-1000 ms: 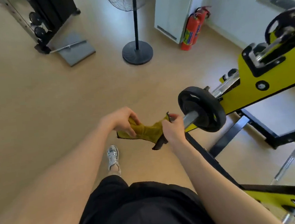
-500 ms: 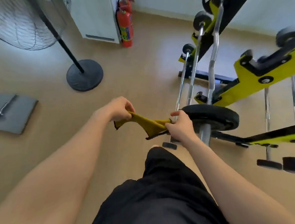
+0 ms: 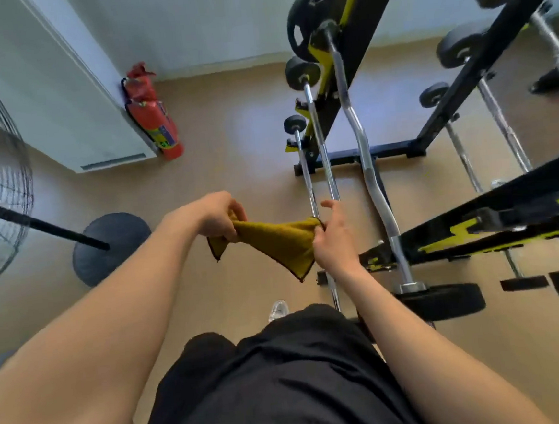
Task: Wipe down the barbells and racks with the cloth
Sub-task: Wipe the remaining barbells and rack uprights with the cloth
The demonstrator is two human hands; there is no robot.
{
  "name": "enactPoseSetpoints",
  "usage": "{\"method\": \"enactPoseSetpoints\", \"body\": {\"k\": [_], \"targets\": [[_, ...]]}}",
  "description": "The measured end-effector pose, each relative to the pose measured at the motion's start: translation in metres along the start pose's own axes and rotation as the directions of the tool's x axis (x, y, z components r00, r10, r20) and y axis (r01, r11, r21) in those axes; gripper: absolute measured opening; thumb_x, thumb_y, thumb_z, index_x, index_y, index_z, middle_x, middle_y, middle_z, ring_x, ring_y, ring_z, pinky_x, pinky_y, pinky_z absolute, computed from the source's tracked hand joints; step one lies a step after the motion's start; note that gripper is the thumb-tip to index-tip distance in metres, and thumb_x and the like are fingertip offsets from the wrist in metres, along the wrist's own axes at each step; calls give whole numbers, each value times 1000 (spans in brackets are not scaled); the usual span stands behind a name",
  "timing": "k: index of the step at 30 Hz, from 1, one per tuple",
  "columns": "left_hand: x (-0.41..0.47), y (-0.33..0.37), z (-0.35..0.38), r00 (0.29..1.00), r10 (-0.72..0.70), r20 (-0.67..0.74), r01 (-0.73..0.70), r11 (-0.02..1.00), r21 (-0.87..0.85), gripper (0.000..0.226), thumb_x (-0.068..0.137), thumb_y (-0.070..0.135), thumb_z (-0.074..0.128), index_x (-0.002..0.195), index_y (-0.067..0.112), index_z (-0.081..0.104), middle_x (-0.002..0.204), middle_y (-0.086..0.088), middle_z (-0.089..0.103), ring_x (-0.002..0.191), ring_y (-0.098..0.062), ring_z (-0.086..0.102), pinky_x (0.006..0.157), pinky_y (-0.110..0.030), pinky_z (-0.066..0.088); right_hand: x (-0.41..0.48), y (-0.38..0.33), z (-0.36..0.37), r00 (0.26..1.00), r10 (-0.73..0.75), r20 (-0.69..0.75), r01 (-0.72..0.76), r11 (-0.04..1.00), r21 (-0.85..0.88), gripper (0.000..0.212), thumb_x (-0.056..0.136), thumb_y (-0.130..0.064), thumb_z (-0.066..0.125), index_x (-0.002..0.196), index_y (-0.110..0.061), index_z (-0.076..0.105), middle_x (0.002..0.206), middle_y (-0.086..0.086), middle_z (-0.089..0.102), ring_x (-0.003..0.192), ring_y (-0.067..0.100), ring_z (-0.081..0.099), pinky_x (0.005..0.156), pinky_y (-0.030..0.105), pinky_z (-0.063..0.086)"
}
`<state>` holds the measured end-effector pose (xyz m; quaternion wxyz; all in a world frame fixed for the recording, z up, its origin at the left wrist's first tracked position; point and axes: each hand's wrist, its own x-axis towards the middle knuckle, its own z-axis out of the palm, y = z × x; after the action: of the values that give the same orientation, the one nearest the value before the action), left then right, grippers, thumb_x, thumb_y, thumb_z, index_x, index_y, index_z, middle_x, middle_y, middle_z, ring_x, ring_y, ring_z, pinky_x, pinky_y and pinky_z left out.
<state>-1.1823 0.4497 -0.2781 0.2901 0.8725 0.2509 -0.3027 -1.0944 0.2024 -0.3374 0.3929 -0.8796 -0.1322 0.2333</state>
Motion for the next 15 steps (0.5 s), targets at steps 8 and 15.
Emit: {"method": "enactPoseSetpoints", "body": {"k": [8, 15], "targets": [[111, 16, -107, 985, 173, -12, -173, 983, -68, 34, 77, 7, 80, 97, 34, 75, 111, 3, 62, 101, -19, 63, 81, -37, 64, 82, -40, -11, 948, 204, -246, -159, 969, 191, 47, 101, -10, 64, 140, -32, 50, 115, -4, 61, 103, 13, 63, 79, 26, 60], [198, 53, -213, 925, 375, 65, -354, 911, -212, 15, 90, 14, 73, 104, 17, 75, 107, -6, 69, 96, -20, 70, 74, -28, 62, 157, -102, 8, 842, 460, -283, -238, 786, 570, 33, 104, -7, 46, 111, -29, 71, 116, 1, 65, 110, 18, 63, 79, 25, 54]]}}
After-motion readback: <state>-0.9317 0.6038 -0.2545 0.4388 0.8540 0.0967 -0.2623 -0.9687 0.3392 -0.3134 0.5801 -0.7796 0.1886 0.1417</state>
